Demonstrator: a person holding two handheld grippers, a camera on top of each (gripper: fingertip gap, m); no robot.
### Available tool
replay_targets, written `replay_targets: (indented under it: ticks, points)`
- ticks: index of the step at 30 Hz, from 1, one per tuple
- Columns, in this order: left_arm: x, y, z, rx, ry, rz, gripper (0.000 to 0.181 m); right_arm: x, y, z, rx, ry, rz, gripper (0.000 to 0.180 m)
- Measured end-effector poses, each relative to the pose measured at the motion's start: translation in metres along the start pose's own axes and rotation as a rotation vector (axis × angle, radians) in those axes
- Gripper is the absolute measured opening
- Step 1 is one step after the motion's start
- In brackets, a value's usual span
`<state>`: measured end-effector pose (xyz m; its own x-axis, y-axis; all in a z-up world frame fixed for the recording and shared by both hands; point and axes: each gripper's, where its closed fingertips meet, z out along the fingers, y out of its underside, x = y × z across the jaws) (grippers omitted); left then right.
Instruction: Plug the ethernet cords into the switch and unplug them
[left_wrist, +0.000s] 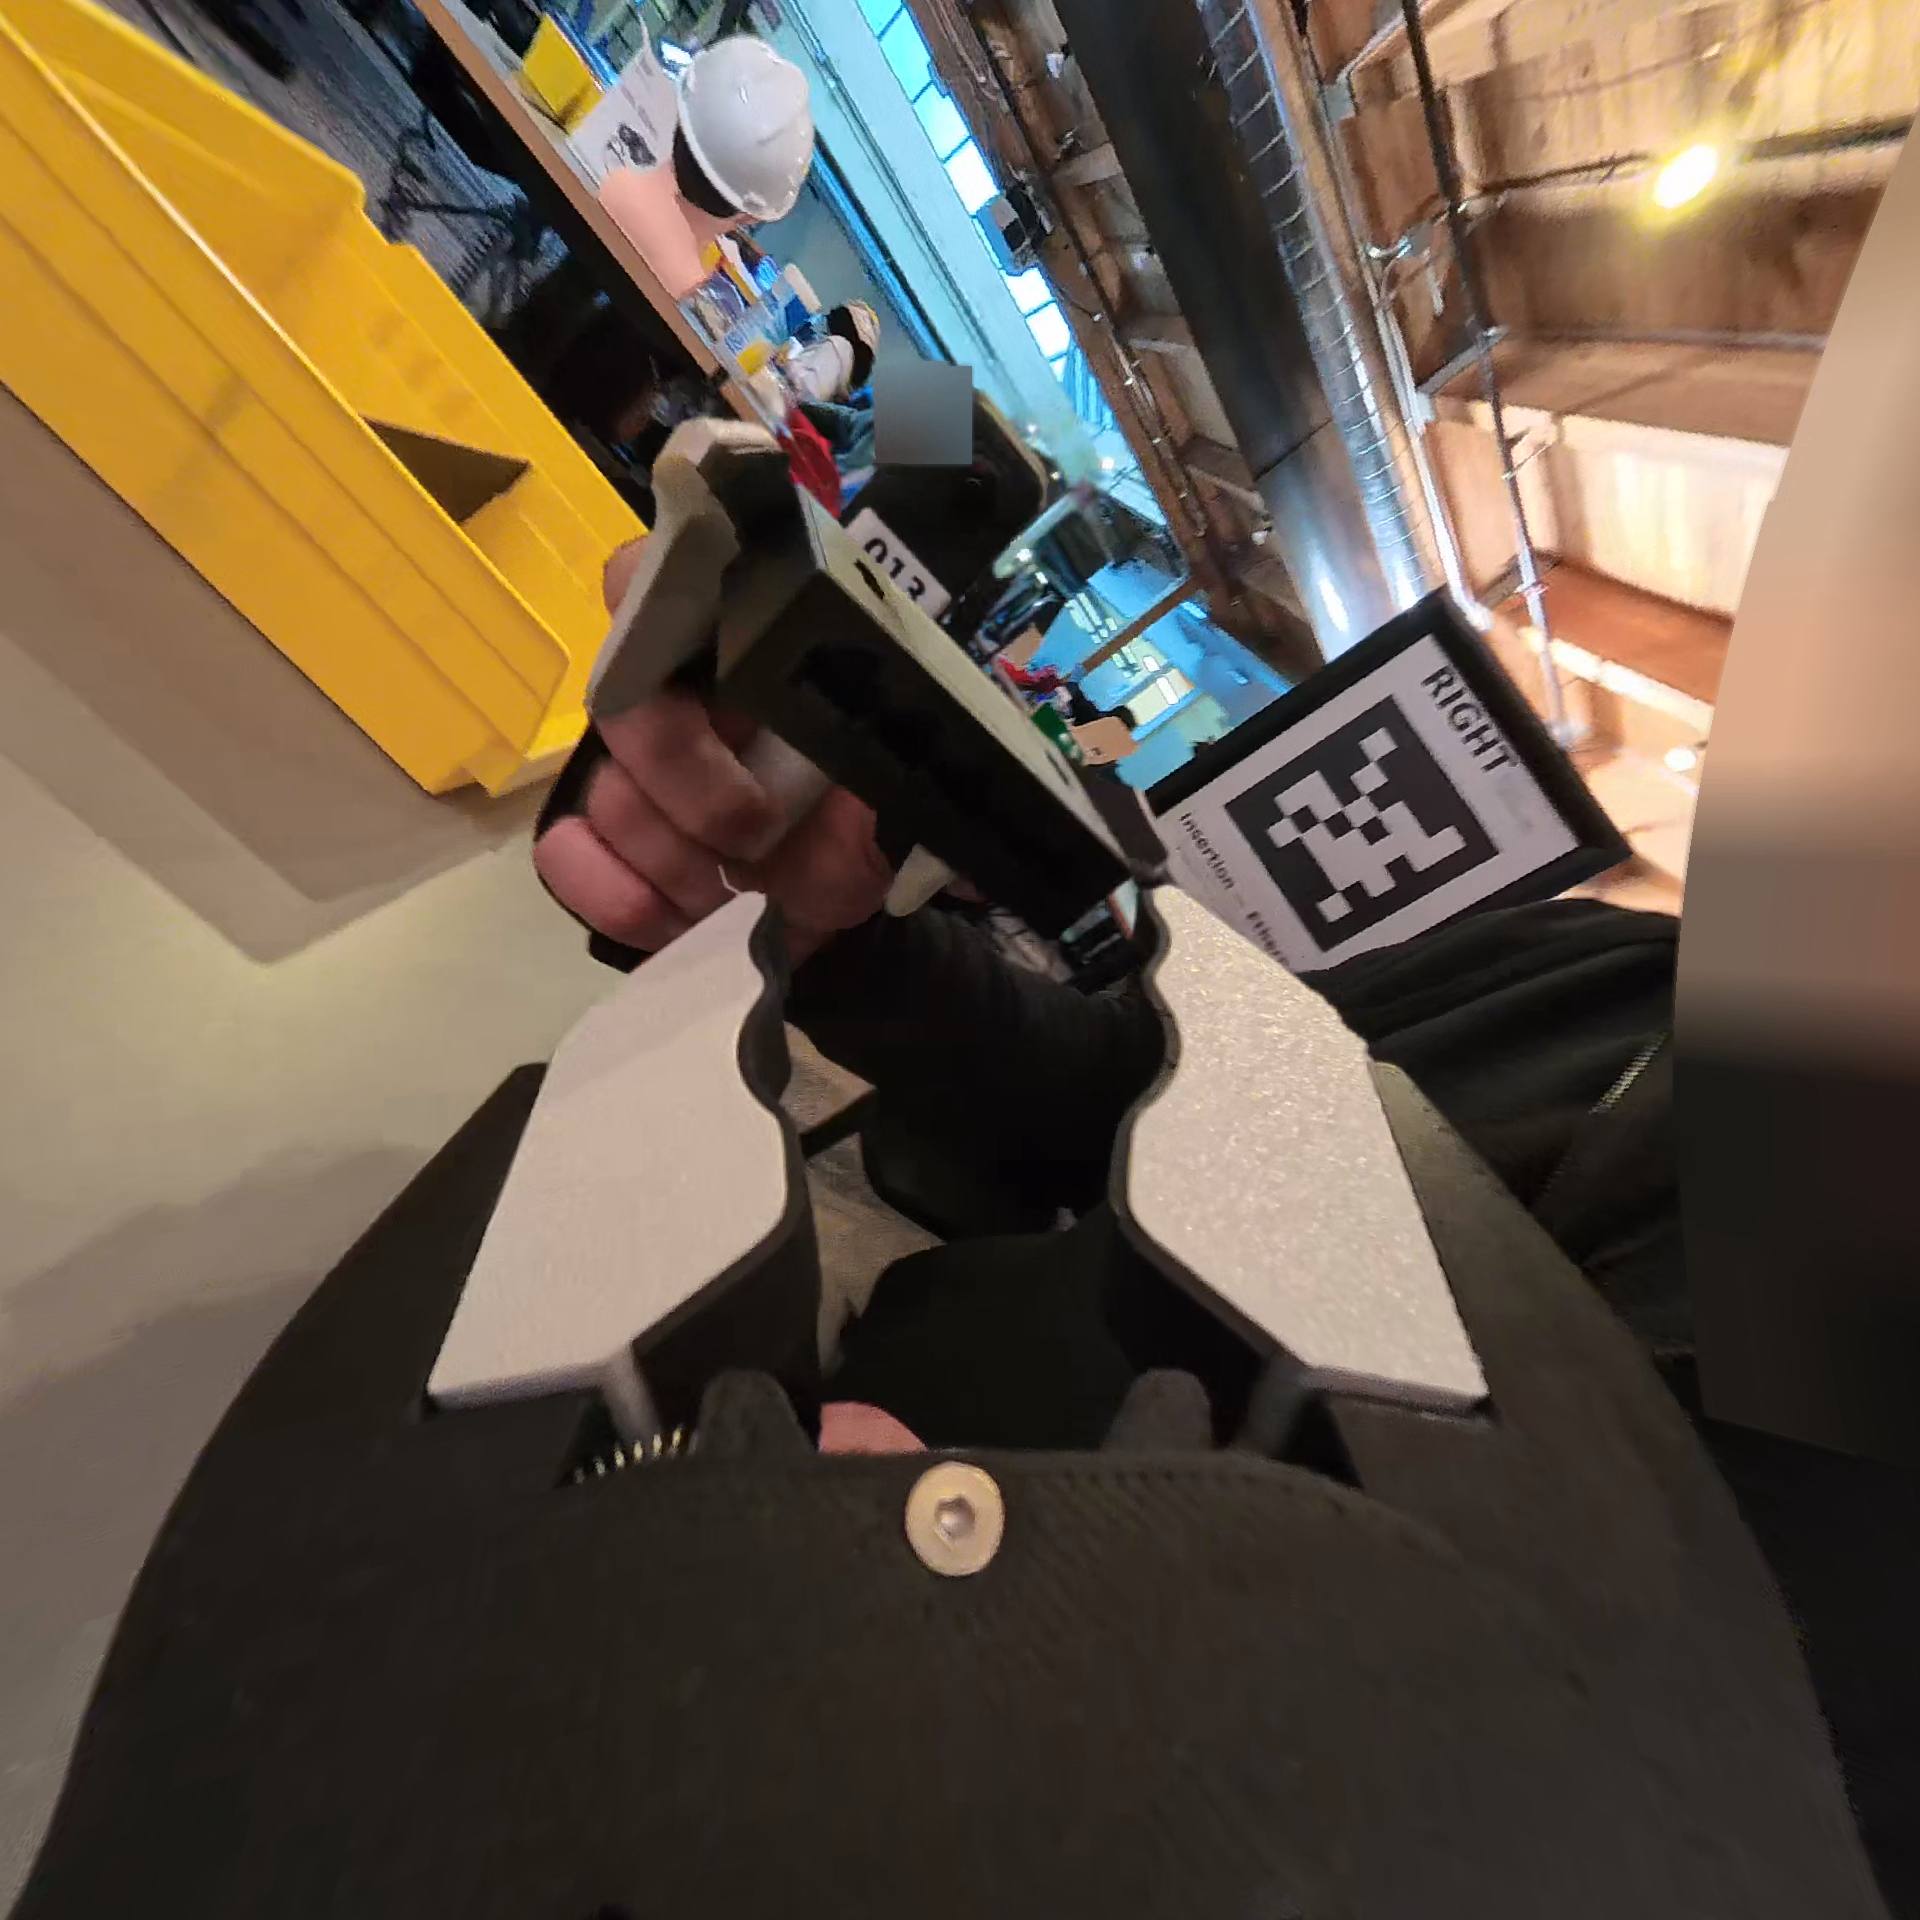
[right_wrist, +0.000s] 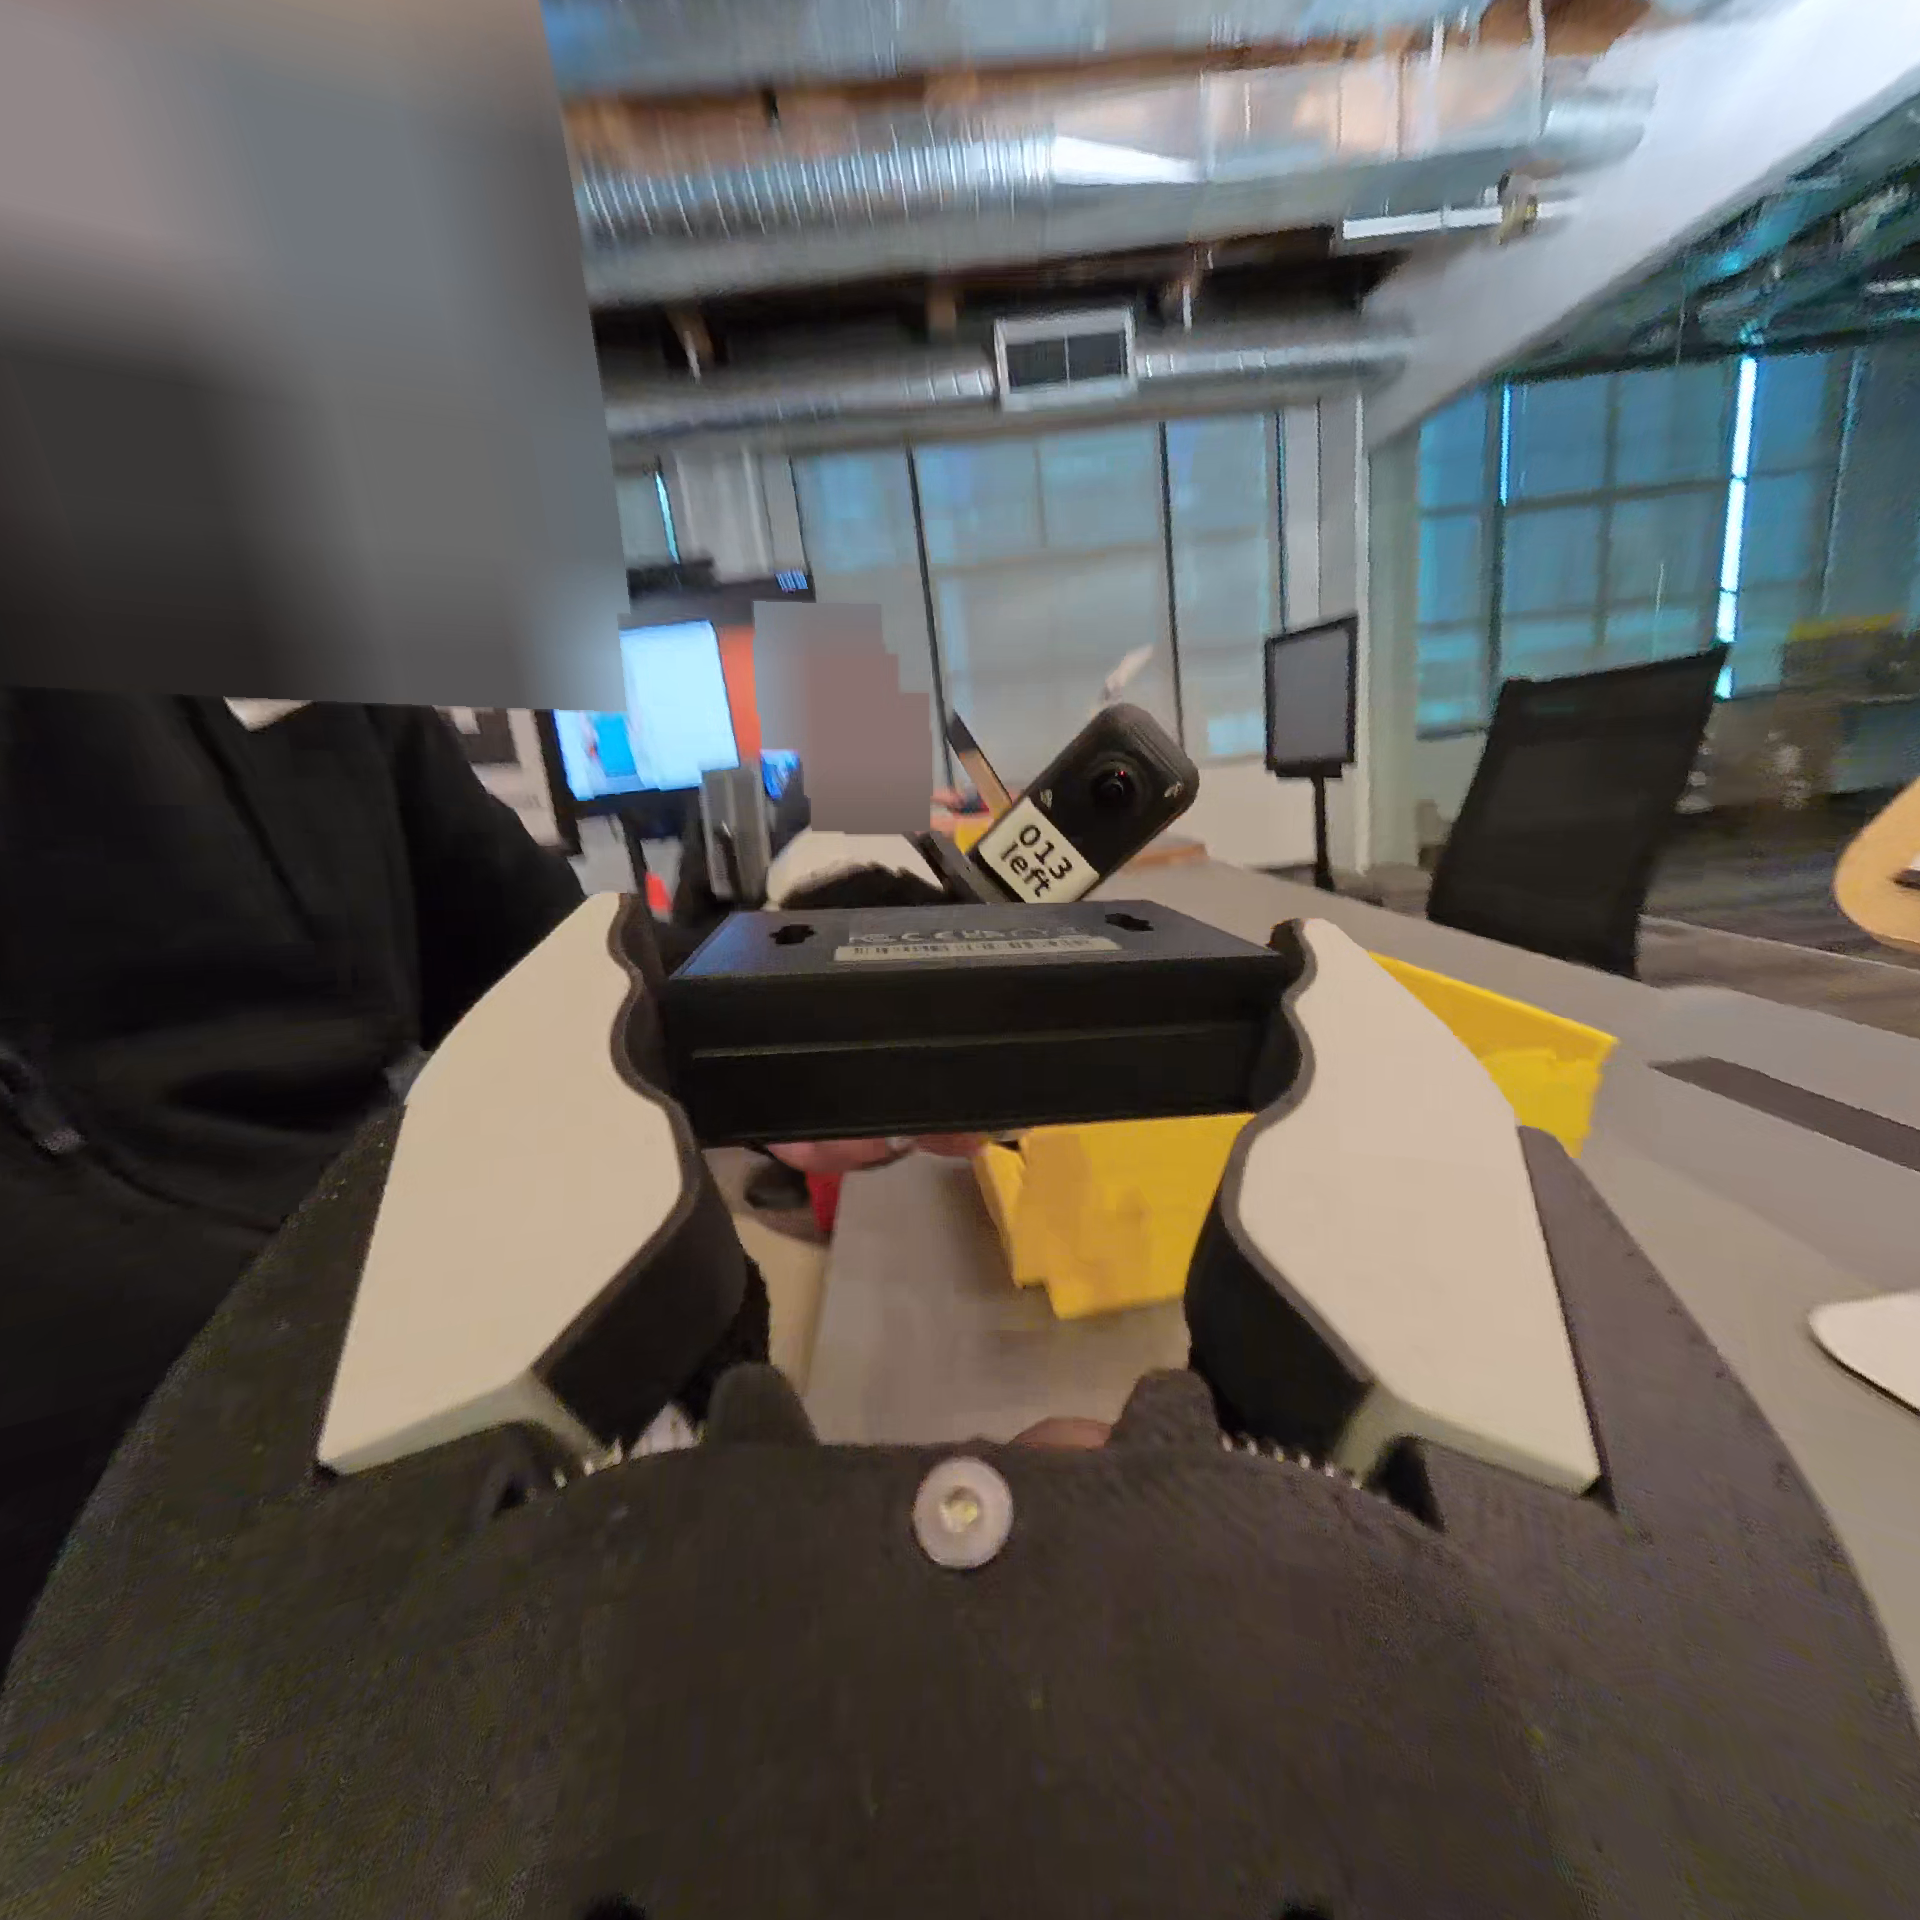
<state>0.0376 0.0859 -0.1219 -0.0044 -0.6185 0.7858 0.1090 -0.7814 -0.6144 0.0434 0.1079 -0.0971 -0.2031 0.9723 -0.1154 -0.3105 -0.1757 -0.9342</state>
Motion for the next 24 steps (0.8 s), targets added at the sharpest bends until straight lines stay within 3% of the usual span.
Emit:
replay_targets:
  ticks: [2,12,15,17,21,24]
  points:
    - [0.003,-0.001,0.001,-0.021,-0.033,0.072,0.06,-0.001,-0.014,-0.004,0.088,-0.024,0.054,0.109]
    - [0.007,0.008,0.013,-0.036,-0.061,0.169,0.051,-0.009,-0.021,0.003,0.164,-0.097,0.129,0.109]
    - [0.003,0.008,0.013,-0.057,-0.14,0.297,0.051,-0.007,-0.024,0.0,0.189,-0.096,0.151,0.109]
    - [-0.002,0.005,0.013,-0.04,-0.226,0.41,0.06,-0.006,-0.022,0.001,0.177,-0.089,0.15,0.109]
    - [-0.006,-0.002,0.016,-0.003,-0.397,0.666,0.109,-0.007,-0.012,0.009,0.134,-0.089,0.151,0.109]
    - [-0.007,-0.002,0.02,-0.002,-0.466,0.754,0.12,-0.01,-0.006,0.016,0.105,-0.097,0.156,0.109]
